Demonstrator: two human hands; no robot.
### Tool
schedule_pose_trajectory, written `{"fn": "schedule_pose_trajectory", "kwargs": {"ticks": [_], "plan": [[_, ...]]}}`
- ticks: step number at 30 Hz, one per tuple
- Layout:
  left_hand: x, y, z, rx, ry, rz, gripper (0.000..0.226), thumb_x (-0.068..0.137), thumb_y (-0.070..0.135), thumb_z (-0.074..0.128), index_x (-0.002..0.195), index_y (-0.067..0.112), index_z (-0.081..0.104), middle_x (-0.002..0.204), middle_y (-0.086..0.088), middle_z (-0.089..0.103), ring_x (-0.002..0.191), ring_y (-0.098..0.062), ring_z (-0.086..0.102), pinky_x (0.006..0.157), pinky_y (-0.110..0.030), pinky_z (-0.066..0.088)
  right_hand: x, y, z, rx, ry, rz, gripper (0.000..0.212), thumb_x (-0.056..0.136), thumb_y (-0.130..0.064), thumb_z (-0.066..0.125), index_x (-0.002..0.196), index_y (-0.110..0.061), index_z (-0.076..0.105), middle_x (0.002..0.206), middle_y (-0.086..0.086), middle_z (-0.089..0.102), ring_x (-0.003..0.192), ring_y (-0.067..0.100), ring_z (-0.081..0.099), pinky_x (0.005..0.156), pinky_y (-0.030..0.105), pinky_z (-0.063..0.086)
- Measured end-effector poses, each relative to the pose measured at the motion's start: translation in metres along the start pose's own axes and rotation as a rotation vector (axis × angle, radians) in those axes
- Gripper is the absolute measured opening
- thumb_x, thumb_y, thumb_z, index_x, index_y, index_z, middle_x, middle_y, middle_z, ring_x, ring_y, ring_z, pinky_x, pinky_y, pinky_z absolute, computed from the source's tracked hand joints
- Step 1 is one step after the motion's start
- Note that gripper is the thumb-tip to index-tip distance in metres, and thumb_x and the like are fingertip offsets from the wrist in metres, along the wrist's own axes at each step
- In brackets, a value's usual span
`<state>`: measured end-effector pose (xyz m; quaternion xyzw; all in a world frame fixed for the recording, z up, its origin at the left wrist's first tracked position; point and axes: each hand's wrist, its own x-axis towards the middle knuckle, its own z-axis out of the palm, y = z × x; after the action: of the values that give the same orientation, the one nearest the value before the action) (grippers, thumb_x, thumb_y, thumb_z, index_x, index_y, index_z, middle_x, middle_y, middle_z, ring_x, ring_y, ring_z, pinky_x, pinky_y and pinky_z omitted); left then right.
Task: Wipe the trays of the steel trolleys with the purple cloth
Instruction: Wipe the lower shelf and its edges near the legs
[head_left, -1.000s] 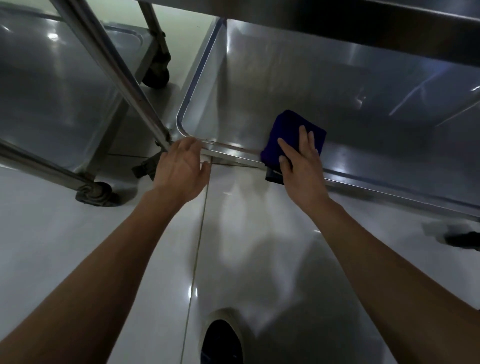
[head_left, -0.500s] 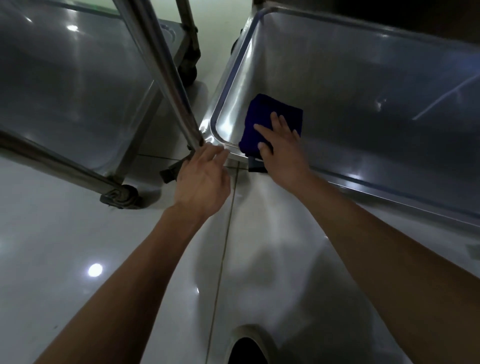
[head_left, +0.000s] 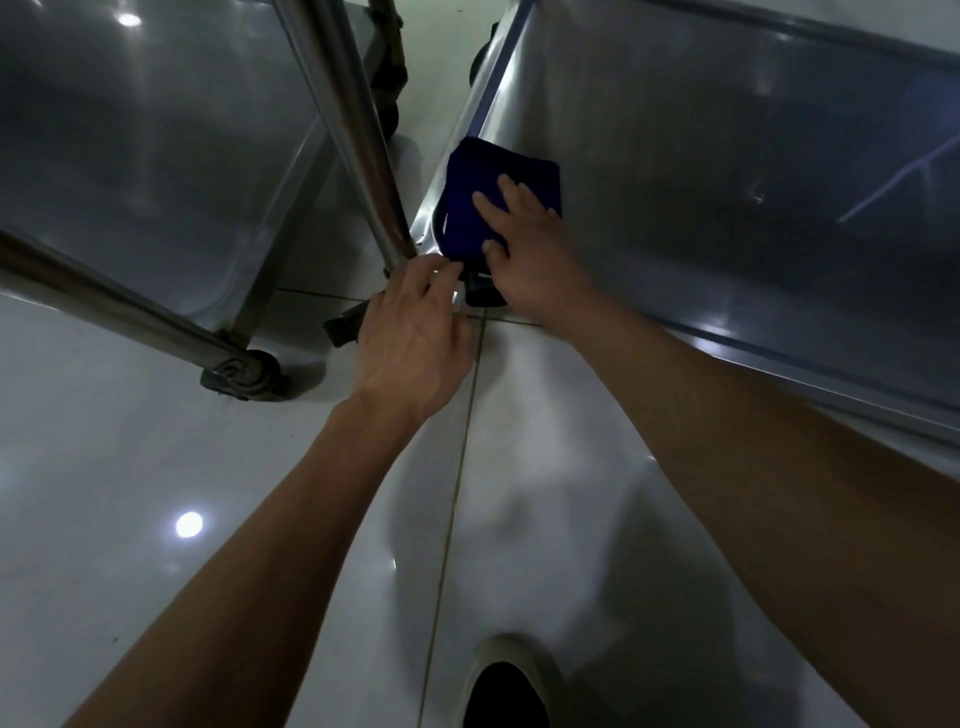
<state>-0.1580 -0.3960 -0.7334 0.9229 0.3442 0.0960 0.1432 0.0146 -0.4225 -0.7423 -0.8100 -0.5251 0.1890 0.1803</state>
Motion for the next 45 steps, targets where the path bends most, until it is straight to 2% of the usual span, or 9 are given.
{"fn": "schedule_pose_trajectory", "kwargs": {"ticks": [3, 7, 12, 16, 20, 28, 33, 40, 45], "plan": [[0.005, 0.02, 0.0, 0.004, -0.006, 0.035, 0.044, 0.094, 0.021, 0.054, 0.137, 0.014, 0.054, 0.141, -0.007, 0.05, 0.13, -0.028, 0.047, 0.105, -0.046, 0.042, -0.025, 0.028, -0.011, 0.035, 0.039, 0.04, 0.055, 0.104, -0.02, 0.039, 0.157, -0.022, 0.024, 0.167, 0.006, 0.006, 0.153, 0.022, 0.004, 0.123, 0.042, 0.004], [0.016, 0.061, 0.009, 0.013, -0.036, 0.132, 0.035, 0.09, 0.018, 0.058, 0.124, 0.02, 0.062, 0.131, -0.004, 0.056, 0.122, -0.028, 0.05, 0.095, -0.049, 0.042, -0.076, 0.076, -0.035, 0.08, 0.102, 0.134, 0.054, 0.103, -0.016, 0.042, 0.156, -0.021, 0.028, 0.166, 0.007, 0.01, 0.153, 0.023, 0.006, 0.124, 0.043, 0.007], [0.028, 0.126, 0.035, -0.013, -0.136, 0.279, 0.036, 0.093, 0.023, 0.057, 0.128, 0.021, 0.065, 0.134, -0.004, 0.057, 0.121, -0.028, 0.051, 0.092, -0.046, 0.044, -0.151, 0.141, -0.071, 0.107, 0.182, 0.284, 0.053, 0.103, -0.011, 0.043, 0.154, -0.021, 0.032, 0.165, 0.004, 0.014, 0.153, 0.021, 0.009, 0.125, 0.042, 0.008], [0.026, 0.179, 0.054, 0.022, -0.214, 0.359, 0.039, 0.093, 0.026, 0.056, 0.131, 0.024, 0.063, 0.14, -0.003, 0.052, 0.128, -0.029, 0.045, 0.099, -0.048, 0.04, -0.202, 0.192, -0.1, 0.09, 0.223, 0.378, 0.051, 0.104, -0.008, 0.043, 0.152, -0.021, 0.035, 0.164, 0.003, 0.018, 0.152, 0.022, 0.012, 0.125, 0.04, 0.011], [0.024, 0.208, 0.067, 0.072, -0.299, 0.308, 0.04, 0.094, 0.031, 0.053, 0.133, 0.026, 0.061, 0.142, -0.001, 0.046, 0.131, -0.027, 0.037, 0.105, -0.05, 0.036, -0.243, 0.234, -0.119, 0.07, 0.266, 0.519, 0.051, 0.105, -0.009, 0.041, 0.153, -0.024, 0.033, 0.165, 0.0, 0.016, 0.153, 0.018, 0.01, 0.125, 0.036, 0.01], [0.024, 0.2, 0.07, 0.044, -0.263, 0.323, 0.042, 0.09, 0.039, 0.058, 0.13, 0.03, 0.064, 0.141, 0.002, 0.051, 0.131, -0.024, 0.043, 0.104, -0.048, 0.039, -0.23, 0.244, -0.121, 0.05, 0.284, 0.553, 0.054, 0.103, -0.007, 0.04, 0.154, -0.023, 0.032, 0.166, 0.005, 0.013, 0.153, 0.023, 0.007, 0.124, 0.043, 0.012], [0.04, 0.176, 0.06, -0.061, -0.191, 0.323, 0.038, 0.091, 0.031, 0.061, 0.128, 0.025, 0.066, 0.137, -0.001, 0.058, 0.126, -0.027, 0.052, 0.1, -0.05, 0.046, -0.192, 0.235, -0.124, 0.036, 0.277, 0.532, 0.052, 0.105, -0.009, 0.037, 0.155, -0.021, 0.03, 0.166, 0.005, 0.011, 0.153, 0.023, 0.005, 0.123, 0.047, 0.015], [0.063, 0.103, 0.027, 0.098, -0.137, 0.136, 0.026, 0.089, 0.031, 0.06, 0.113, 0.023, 0.067, 0.13, -0.01, 0.056, 0.12, -0.039, 0.048, 0.095, -0.055, 0.042, -0.123, 0.208, -0.106, 0.027, 0.213, 0.43, 0.051, 0.106, -0.014, 0.034, 0.156, -0.024, 0.026, 0.167, 0.003, 0.005, 0.154, 0.023, 0.0, 0.124, 0.046, 0.006], [0.064, 0.071, 0.016, 0.131, -0.156, 0.05, 0.035, 0.095, 0.039, 0.056, 0.127, 0.026, 0.061, 0.139, -0.006, 0.051, 0.129, -0.036, 0.043, 0.105, -0.066, 0.032, -0.061, 0.162, -0.084, -0.003, 0.146, 0.329, 0.053, 0.105, -0.012, 0.036, 0.155, -0.027, 0.028, 0.167, 0.003, 0.005, 0.153, 0.023, 0.002, 0.123, 0.045, 0.005]]}}
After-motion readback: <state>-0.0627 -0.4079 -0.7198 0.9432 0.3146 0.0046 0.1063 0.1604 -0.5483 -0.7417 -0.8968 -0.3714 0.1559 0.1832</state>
